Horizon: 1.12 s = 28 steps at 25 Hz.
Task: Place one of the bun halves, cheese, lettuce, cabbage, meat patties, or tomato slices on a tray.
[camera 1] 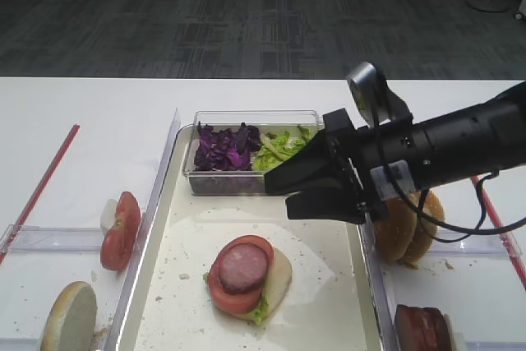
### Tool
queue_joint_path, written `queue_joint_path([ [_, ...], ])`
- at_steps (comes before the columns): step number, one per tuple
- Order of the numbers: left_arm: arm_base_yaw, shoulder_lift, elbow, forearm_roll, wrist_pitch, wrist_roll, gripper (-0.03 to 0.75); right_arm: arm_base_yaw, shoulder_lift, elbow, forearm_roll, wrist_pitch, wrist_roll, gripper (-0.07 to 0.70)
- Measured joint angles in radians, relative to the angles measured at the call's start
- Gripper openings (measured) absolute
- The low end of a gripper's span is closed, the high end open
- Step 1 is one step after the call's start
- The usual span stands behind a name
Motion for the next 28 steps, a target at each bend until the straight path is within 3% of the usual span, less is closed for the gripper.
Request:
queue_joint_path([
  [4,0.000,0.000,0.000,0.000,0.000,0.000,0.618,0.000,-0.084,0.000,-0.030,0.000,0.037,0.435],
  [8,0.000,0.000,0.000,0.000,0.000,0.000,0.618,0.000,-0.149,-0.028,-0.137,0.008,0.102,0.436],
  [15,0.000,0.000,0.000,0.000,0.000,0.000,0.618,0.000,-0.171,-0.068,-0.240,0.014,0.223,0.435],
  [23,0.000,0.000,0.000,0.000,0.000,0.000,0.618,0.000,-0.171,-0.094,-0.281,0.016,0.251,0.435],
  [28,0.000,0.000,0.000,0.000,0.000,0.000,0.618,0.000,-0.171,-0.217,-0.464,0.027,0.381,0.435],
])
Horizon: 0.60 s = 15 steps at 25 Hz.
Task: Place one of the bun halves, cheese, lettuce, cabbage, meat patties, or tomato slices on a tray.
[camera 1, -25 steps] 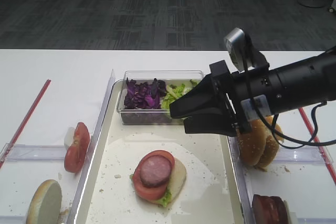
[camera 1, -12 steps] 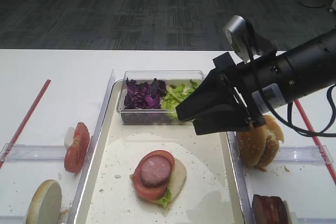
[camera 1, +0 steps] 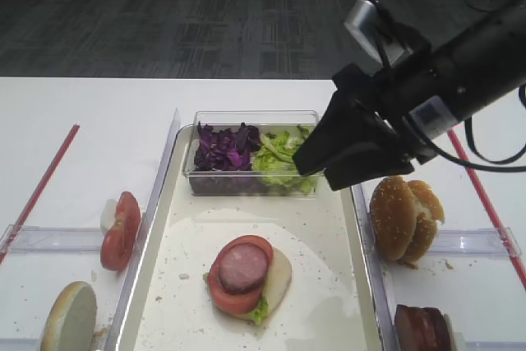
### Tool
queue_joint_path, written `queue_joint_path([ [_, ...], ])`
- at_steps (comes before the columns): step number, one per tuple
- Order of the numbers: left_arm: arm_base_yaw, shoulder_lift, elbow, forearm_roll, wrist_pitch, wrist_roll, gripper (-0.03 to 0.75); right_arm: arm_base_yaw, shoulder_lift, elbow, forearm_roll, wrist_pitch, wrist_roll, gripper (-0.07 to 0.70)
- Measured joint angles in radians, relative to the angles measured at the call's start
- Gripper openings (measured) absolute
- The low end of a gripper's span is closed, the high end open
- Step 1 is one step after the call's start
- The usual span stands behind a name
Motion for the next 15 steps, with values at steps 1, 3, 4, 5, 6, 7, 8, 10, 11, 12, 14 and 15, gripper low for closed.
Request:
queue_joint_path([
  [1,0.000,0.000,0.000,0.000,0.000,0.000,0.618,0.000,0.000,-0.030,-0.050,0.003,0.044,0.435],
  [3,0.000,0.000,0.000,0.000,0.000,0.000,0.618,0.000,0.000,-0.082,-0.164,0.009,0.127,0.435],
  [4,0.000,0.000,0.000,0.000,0.000,0.000,0.618,0.000,0.000,-0.107,-0.208,0.011,0.161,0.435],
  [5,0.000,0.000,0.000,0.000,0.000,0.000,0.618,0.000,0.000,-0.129,-0.258,0.013,0.200,0.435],
  [6,0.000,0.000,0.000,0.000,0.000,0.000,0.618,0.000,0.000,-0.149,-0.306,0.016,0.235,0.435],
  [7,0.000,0.000,0.000,0.000,0.000,0.000,0.618,0.000,0.000,-0.165,-0.356,0.018,0.264,0.435],
  [8,0.000,0.000,0.000,0.000,0.000,0.000,0.618,0.000,0.000,-0.181,-0.398,0.022,0.295,0.435],
  [10,0.000,0.000,0.000,0.000,0.000,0.000,0.618,0.000,0.000,-0.203,-0.491,0.023,0.346,0.435],
  [11,0.000,0.000,0.000,0.000,0.000,0.000,0.618,0.000,0.000,-0.207,-0.529,0.023,0.366,0.435],
  [12,0.000,0.000,0.000,0.000,0.000,0.000,0.618,0.000,0.000,-0.212,-0.573,0.023,0.387,0.435],
  [14,0.000,0.000,0.000,0.000,0.000,0.000,0.618,-0.004,0.000,-0.212,-0.654,0.023,0.428,0.435],
  [15,0.000,0.000,0.000,0.000,0.000,0.000,0.618,-0.011,0.000,-0.212,-0.684,0.023,0.443,0.435],
])
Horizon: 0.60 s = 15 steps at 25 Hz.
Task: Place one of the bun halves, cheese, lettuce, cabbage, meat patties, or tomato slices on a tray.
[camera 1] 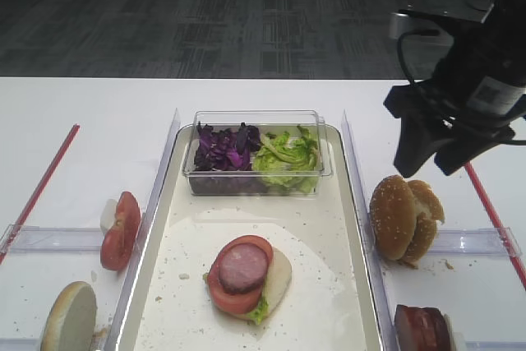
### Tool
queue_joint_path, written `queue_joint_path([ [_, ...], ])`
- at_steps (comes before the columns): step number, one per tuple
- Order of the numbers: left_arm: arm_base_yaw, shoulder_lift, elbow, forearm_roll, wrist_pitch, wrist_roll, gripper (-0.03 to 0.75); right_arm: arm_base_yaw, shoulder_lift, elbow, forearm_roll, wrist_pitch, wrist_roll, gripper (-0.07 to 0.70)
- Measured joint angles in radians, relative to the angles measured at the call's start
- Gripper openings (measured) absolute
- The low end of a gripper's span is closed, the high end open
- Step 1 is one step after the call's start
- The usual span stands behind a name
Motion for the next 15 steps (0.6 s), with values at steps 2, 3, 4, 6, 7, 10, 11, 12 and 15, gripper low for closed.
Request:
queue_joint_path([
  [2,0.000,0.000,0.000,0.000,0.000,0.000,0.618,-0.021,0.000,0.000,-0.062,0.000,0.033,0.435],
  [3,0.000,0.000,0.000,0.000,0.000,0.000,0.618,-0.037,0.000,0.000,-0.085,-0.002,0.045,0.435],
  [4,0.000,0.000,0.000,0.000,0.000,0.000,0.618,-0.054,0.000,0.000,-0.106,-0.002,0.057,0.435],
  [6,0.000,0.000,0.000,0.000,0.000,0.000,0.618,-0.088,0.000,0.000,-0.134,-0.006,0.067,0.435],
  [7,0.000,0.000,0.000,0.000,0.000,0.000,0.618,-0.106,0.000,0.000,-0.147,-0.006,0.071,0.435],
  [10,0.000,0.000,0.000,0.000,0.000,0.000,0.618,-0.146,0.000,0.000,-0.215,-0.008,0.092,0.435],
  [11,0.000,0.000,0.000,0.000,0.000,0.000,0.618,-0.156,0.000,0.000,-0.241,-0.008,0.104,0.435],
  [12,0.000,0.000,0.000,0.000,0.000,-0.001,0.618,-0.164,0.000,0.000,-0.274,-0.008,0.118,0.435],
  [15,0.000,0.000,0.000,0.000,0.000,-0.001,0.618,-0.177,0.000,0.000,-0.364,-0.008,0.161,0.435],
])
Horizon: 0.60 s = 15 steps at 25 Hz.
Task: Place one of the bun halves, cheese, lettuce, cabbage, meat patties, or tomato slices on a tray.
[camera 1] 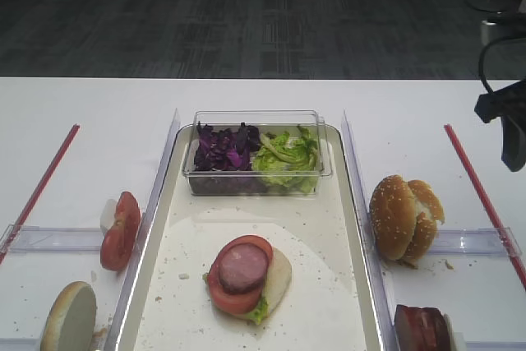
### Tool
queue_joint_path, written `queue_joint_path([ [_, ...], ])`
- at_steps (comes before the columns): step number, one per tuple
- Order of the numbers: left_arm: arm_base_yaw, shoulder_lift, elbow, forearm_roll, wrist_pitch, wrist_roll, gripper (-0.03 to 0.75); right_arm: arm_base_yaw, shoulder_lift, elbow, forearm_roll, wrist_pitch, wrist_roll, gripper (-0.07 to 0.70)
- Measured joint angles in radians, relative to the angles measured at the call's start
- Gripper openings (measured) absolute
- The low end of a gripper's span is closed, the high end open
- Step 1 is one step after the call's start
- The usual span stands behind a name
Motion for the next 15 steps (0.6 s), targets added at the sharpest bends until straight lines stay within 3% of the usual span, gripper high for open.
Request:
queue_joint_path([
  [5,0.000,0.000,0.000,0.000,0.000,0.000,0.618,-0.002,0.000,0.000,-0.077,0.000,0.042,0.435],
  [15,0.000,0.000,0.000,0.000,0.000,0.000,0.618,-0.002,0.000,0.000,-0.057,-0.015,0.059,0.435],
])
